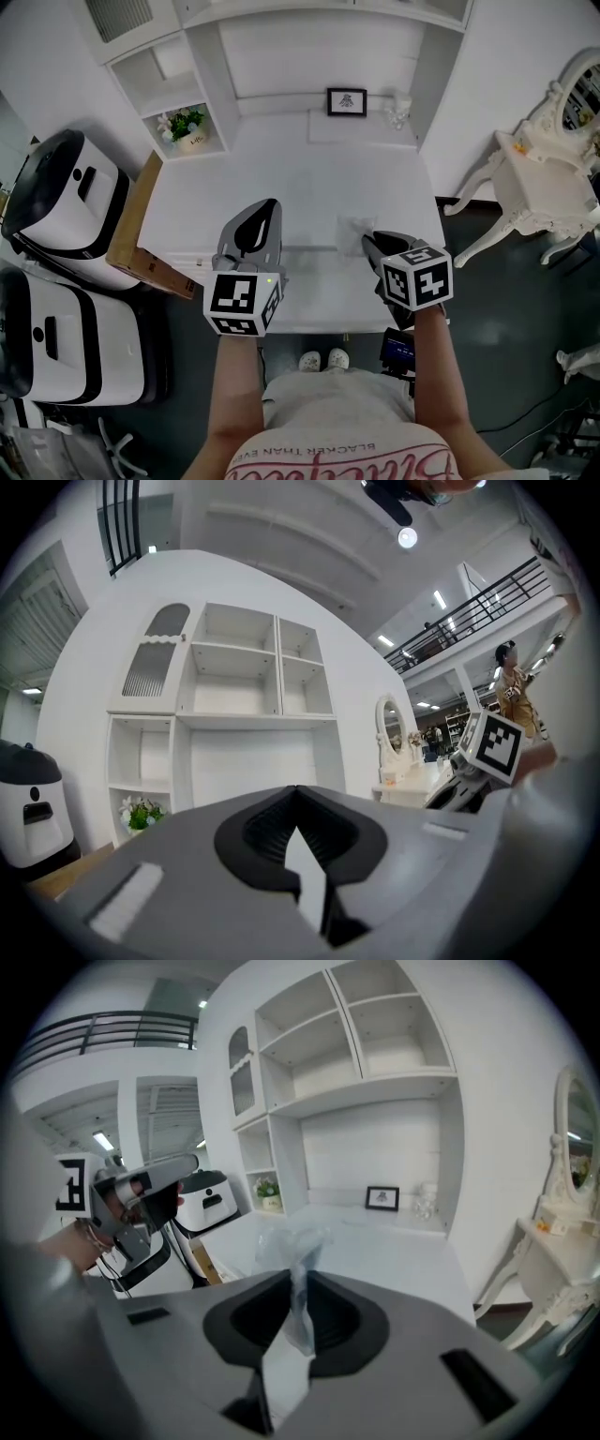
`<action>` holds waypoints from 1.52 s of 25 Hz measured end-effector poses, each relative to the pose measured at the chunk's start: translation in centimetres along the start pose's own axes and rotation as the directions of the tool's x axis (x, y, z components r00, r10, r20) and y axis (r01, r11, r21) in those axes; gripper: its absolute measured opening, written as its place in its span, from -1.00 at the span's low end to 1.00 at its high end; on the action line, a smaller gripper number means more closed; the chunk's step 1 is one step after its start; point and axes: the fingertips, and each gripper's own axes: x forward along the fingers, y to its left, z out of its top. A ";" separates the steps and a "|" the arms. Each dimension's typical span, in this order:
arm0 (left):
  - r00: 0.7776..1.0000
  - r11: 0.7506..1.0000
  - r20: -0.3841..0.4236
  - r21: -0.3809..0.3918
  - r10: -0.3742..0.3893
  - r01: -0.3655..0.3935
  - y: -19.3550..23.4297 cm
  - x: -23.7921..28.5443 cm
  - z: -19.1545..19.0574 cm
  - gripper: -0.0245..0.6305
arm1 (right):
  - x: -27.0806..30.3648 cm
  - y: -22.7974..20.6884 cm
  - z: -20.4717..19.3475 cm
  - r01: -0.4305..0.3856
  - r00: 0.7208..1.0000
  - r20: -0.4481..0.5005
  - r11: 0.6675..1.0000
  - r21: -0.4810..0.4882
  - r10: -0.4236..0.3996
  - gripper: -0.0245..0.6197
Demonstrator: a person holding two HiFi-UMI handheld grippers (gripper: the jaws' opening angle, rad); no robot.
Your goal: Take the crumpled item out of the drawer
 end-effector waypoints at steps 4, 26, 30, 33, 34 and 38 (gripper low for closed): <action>1.000 1.000 0.029 -0.004 0.008 -0.008 0.2 -0.1 1.1 -0.91 | -2.1 -0.1 2.7 0.018 0.997 0.078 1.000 -0.015 -0.017 -0.73; 0.981 0.997 0.193 0.068 0.031 -0.045 1.0 -0.2 8.2 -0.91 | -13.7 0.9 15.2 0.333 0.724 0.680 0.922 -0.200 -0.114 -0.74; 0.976 0.997 0.215 0.065 0.032 -0.047 1.2 -0.6 8.6 -0.91 | -14.5 1.5 15.5 0.357 0.684 0.722 0.911 -0.205 -0.106 -0.75; 0.974 0.997 0.223 0.062 0.035 -0.050 1.5 -0.8 8.9 -0.91 | -14.4 1.8 15.7 0.358 0.684 0.722 0.910 -0.206 -0.106 -0.75; 0.974 0.997 0.223 0.061 0.036 -0.051 1.6 -0.9 8.9 -0.91 | -14.3 1.8 15.8 0.358 0.685 0.721 0.911 -0.206 -0.106 -0.75; 0.973 0.997 0.225 0.054 0.040 -0.053 1.9 -1.0 8.9 -0.91 | -14.0 1.9 15.6 0.355 0.698 0.707 0.913 -0.203 -0.114 -0.76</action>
